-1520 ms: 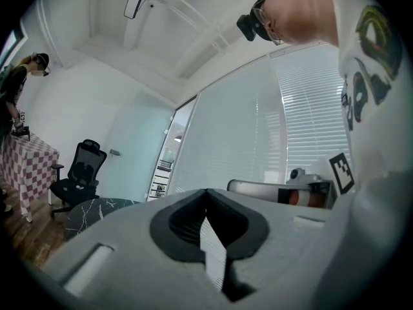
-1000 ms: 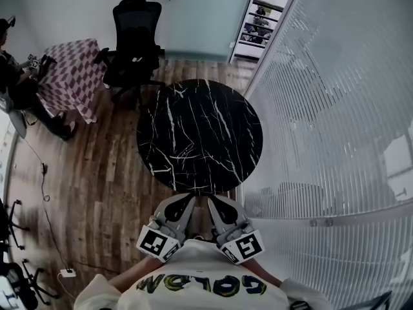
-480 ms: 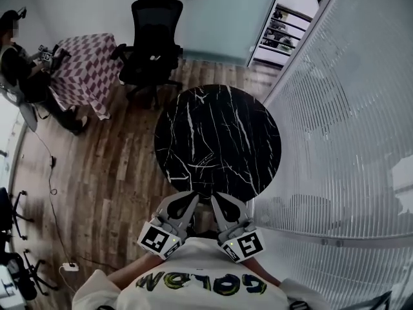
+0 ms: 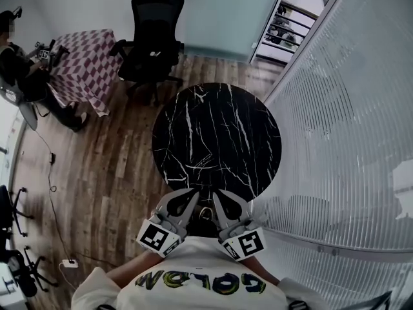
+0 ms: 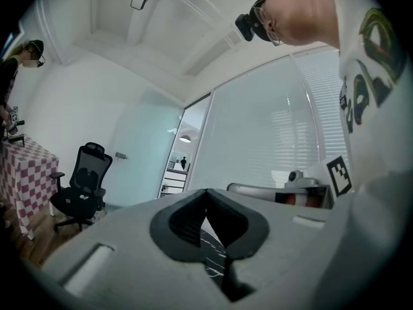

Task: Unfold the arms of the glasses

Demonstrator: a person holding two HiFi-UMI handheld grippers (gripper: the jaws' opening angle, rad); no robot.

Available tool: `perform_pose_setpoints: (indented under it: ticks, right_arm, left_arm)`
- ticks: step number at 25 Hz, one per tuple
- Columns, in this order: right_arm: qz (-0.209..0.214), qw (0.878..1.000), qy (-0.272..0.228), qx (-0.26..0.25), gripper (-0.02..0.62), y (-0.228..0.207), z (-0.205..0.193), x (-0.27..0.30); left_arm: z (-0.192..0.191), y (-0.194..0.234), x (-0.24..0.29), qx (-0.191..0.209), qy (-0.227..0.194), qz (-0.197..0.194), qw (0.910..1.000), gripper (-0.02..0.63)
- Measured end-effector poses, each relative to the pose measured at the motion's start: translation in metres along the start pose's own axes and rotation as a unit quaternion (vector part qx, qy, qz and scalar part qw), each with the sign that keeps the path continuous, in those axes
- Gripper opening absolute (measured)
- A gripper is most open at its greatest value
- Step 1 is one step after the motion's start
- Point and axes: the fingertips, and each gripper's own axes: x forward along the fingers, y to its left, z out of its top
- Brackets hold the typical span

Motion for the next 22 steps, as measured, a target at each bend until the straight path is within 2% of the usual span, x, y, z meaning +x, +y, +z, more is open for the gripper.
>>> perform_pose_setpoints:
  ticks: [13, 22]
  right_arm:
    - [-0.008, 1.0, 0.003, -0.012, 0.002, -0.086, 0.008, -0.024]
    - [-0.006, 1.0, 0.009, -0.012, 0.002, -0.118, 0.003, -0.026]
  left_arm:
    - [-0.007, -0.03, 0.087, 0.004, -0.003, -0.003, 1.0, 0.003]
    - [-0.007, -0.045, 0.119, -0.001, -0.005, -0.008, 1.0, 0.003]
